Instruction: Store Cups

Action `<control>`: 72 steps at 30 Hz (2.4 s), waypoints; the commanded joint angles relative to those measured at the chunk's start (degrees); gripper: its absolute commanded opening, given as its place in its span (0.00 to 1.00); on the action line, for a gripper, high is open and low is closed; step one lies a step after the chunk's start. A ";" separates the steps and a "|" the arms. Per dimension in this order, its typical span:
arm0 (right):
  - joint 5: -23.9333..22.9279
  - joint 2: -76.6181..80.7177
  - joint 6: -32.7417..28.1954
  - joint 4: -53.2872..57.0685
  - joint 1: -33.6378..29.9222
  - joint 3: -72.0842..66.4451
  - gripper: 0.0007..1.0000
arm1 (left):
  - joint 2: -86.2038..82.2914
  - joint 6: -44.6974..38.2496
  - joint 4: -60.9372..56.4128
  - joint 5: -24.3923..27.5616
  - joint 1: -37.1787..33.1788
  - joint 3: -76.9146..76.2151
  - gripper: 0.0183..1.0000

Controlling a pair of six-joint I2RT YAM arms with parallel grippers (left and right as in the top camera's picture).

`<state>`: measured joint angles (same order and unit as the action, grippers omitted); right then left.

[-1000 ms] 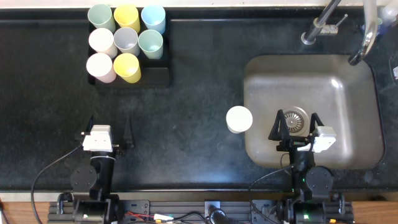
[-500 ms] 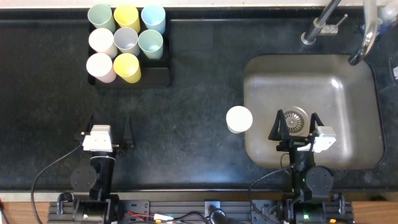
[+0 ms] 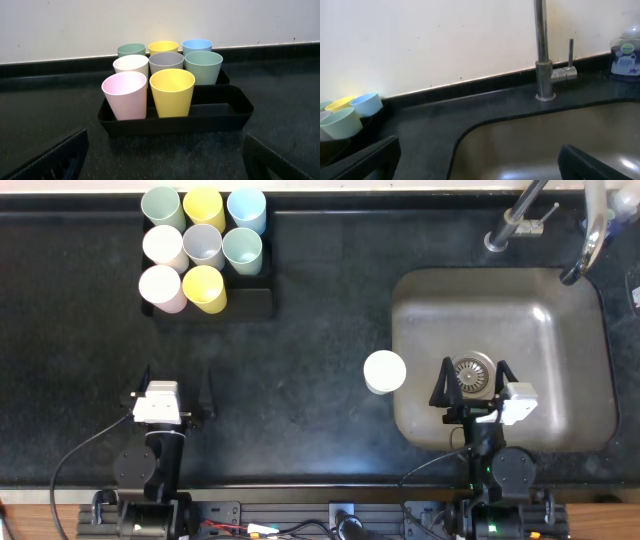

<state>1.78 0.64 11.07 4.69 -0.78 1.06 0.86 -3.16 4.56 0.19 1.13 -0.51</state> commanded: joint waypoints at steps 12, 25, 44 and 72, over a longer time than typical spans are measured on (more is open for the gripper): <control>1.57 46.90 -11.50 36.98 1.49 55.95 1.00 | -0.70 0.59 0.24 -0.72 0.48 0.07 1.00; -4.33 76.67 -25.29 67.58 20.26 76.67 1.00 | -0.70 0.59 0.24 -0.72 0.48 0.07 1.00; 1.25 88.70 -38.53 65.66 16.31 71.23 1.00 | -0.70 0.59 0.24 -0.72 0.48 0.07 1.00; 10.95 95.69 -38.16 65.22 18.27 71.32 0.04 | -0.70 0.59 0.26 -0.72 0.48 0.07 1.00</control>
<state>9.43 96.20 -27.88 70.11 16.49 72.53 0.73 -3.16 4.64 -0.25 1.13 -0.51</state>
